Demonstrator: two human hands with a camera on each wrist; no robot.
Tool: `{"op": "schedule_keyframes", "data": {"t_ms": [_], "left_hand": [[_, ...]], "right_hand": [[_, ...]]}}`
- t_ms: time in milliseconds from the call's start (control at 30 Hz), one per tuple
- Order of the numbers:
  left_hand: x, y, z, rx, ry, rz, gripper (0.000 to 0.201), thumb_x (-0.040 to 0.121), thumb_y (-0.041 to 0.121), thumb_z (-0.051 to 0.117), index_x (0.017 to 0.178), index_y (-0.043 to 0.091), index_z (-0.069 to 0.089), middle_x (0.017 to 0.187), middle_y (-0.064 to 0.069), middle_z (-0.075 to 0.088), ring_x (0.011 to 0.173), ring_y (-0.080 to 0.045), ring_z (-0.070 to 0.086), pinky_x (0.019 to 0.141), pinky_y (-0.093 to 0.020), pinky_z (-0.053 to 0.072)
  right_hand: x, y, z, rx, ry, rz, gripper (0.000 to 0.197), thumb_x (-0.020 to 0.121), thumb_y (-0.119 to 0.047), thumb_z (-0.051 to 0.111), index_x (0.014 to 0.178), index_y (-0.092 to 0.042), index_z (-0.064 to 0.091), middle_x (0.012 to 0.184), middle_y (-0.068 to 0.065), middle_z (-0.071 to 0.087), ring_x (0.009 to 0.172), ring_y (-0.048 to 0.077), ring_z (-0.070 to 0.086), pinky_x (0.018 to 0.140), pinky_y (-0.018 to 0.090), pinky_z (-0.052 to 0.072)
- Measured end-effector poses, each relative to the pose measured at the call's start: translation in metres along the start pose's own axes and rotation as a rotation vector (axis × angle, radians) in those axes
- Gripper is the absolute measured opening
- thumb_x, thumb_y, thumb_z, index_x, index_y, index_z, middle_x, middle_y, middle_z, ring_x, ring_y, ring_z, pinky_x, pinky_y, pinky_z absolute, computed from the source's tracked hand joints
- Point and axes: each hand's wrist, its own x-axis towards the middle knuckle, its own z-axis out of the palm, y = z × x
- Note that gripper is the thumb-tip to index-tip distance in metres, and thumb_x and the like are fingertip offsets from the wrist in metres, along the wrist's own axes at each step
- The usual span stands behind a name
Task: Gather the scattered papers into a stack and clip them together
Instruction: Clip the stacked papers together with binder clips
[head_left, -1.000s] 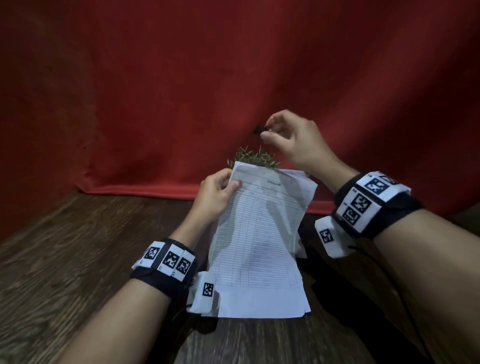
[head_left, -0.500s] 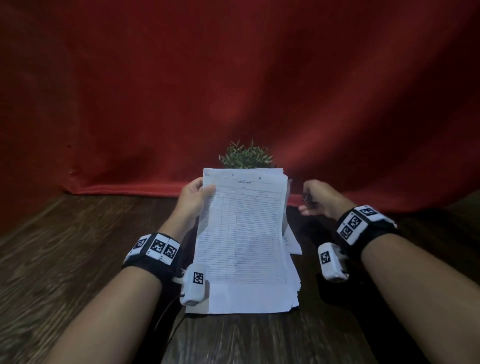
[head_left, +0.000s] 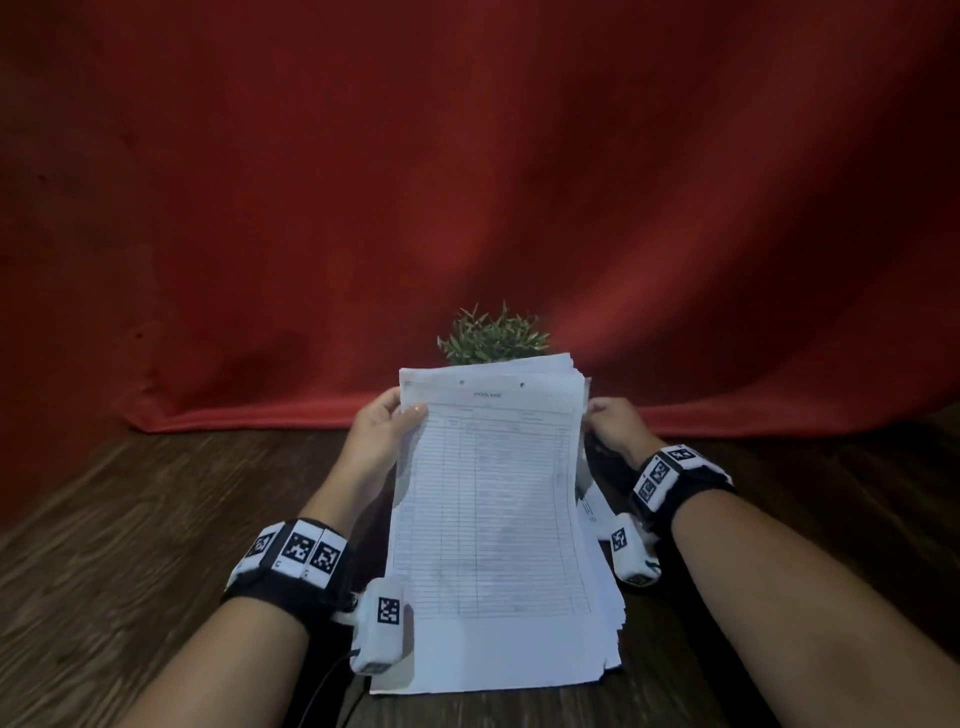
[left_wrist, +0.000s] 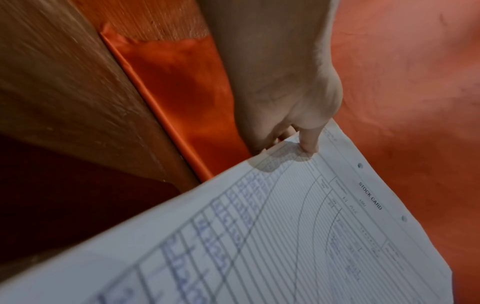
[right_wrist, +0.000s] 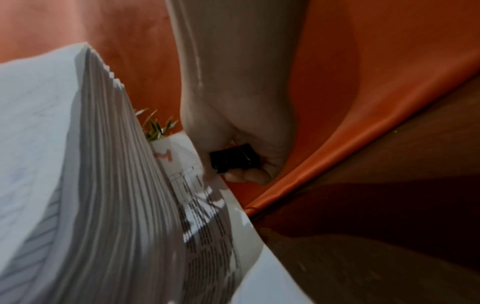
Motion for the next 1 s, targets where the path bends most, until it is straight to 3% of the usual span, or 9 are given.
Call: {"op": "schedule_keyframes", "data": {"t_ms": [133,300,400,500,600,700,800,900,1000], "left_hand": [[0.0,0.006,0.0,-0.03,0.034,0.071,0.014,0.105,0.007,0.06,0.114,0.01,0.07,0.102,-0.008,0.081,0.088,-0.023,0.078,0.073,-0.036,0.062],[-0.008,0.029,0.008,-0.053,0.03,0.233,0.017,0.104,0.007,0.061,0.119,0.009,0.068,0.11,-0.007,0.077,0.098,-0.021,0.076,0.079,-0.03,0.062],[-0.016,0.055,0.018,-0.073,-0.009,0.322,0.016,0.103,0.008,0.062,0.118,0.012,0.068,0.111,-0.008,0.077,0.101,-0.022,0.075,0.083,-0.033,0.062],[-0.023,0.083,0.028,-0.068,-0.037,0.407,0.017,0.103,0.006,0.062,0.113,0.017,0.071,0.106,-0.001,0.078,0.099,-0.02,0.074,0.085,-0.035,0.062],[-0.031,0.103,0.037,-0.035,-0.056,0.457,0.016,0.103,0.004,0.062,0.109,0.016,0.07,0.092,0.01,0.077,0.088,-0.009,0.073,0.08,-0.028,0.06],[-0.036,0.114,0.044,-0.041,-0.003,0.518,0.01,0.103,0.004,0.063,0.107,0.012,0.068,0.091,0.008,0.078,0.085,-0.008,0.072,0.077,-0.025,0.059],[-0.038,0.12,0.044,-0.039,0.107,0.601,0.005,0.103,0.011,0.066,0.1,0.015,0.068,0.09,0.009,0.075,0.084,-0.007,0.068,0.076,-0.026,0.057],[-0.04,0.116,0.047,-0.018,0.184,0.598,0.006,0.104,0.015,0.066,0.104,0.009,0.066,0.092,0.005,0.072,0.083,-0.007,0.066,0.073,-0.027,0.055],[-0.043,0.101,0.05,0.033,0.179,0.568,0.011,0.105,0.021,0.066,0.105,0.01,0.067,0.095,-0.004,0.071,0.087,-0.016,0.065,0.076,-0.039,0.054]], "right_hand": [[-0.022,-0.025,-0.021,0.046,0.046,-0.241,0.021,0.093,0.004,0.062,0.08,-0.011,0.069,0.061,-0.01,0.063,0.047,-0.002,0.051,0.049,0.018,0.042],[-0.056,-0.069,-0.063,0.167,0.052,-0.331,0.026,0.1,-0.012,0.063,0.075,-0.017,0.058,0.062,-0.001,0.053,0.043,0.002,0.047,0.041,0.02,0.042],[-0.072,-0.101,-0.085,0.277,0.032,-0.405,0.016,0.1,-0.007,0.062,0.085,-0.014,0.064,0.062,0.0,0.057,0.043,0.004,0.047,0.041,0.018,0.039],[-0.091,-0.127,-0.099,0.314,-0.045,-0.502,0.02,0.097,0.003,0.062,0.114,-0.002,0.07,0.088,0.016,0.068,0.065,0.019,0.058,0.06,0.027,0.047],[-0.104,-0.139,-0.108,0.22,-0.055,-0.584,0.024,0.093,0.007,0.066,0.115,-0.001,0.073,0.103,0.011,0.072,0.087,0.019,0.063,0.078,0.035,0.05],[-0.114,-0.139,-0.109,0.323,-0.051,-0.548,0.022,0.099,-0.003,0.062,0.102,-0.016,0.08,0.083,0.004,0.074,0.071,0.016,0.064,0.066,0.029,0.05],[-0.132,-0.139,-0.108,0.495,-0.069,-0.489,0.042,0.098,-0.049,0.051,0.089,-0.018,0.077,0.049,-0.006,0.057,0.036,0.007,0.043,0.039,0.02,0.034],[-0.141,-0.127,-0.103,0.557,-0.117,-0.484,0.082,0.079,-0.066,0.052,0.116,0.006,0.066,0.05,-0.01,0.055,0.034,0.005,0.037,0.038,0.02,0.031],[-0.149,-0.11,-0.088,0.412,-0.084,-0.494,0.046,0.086,-0.047,0.071,0.111,-0.009,0.07,0.069,-0.009,0.069,0.05,0.01,0.054,0.049,0.026,0.042]]}}
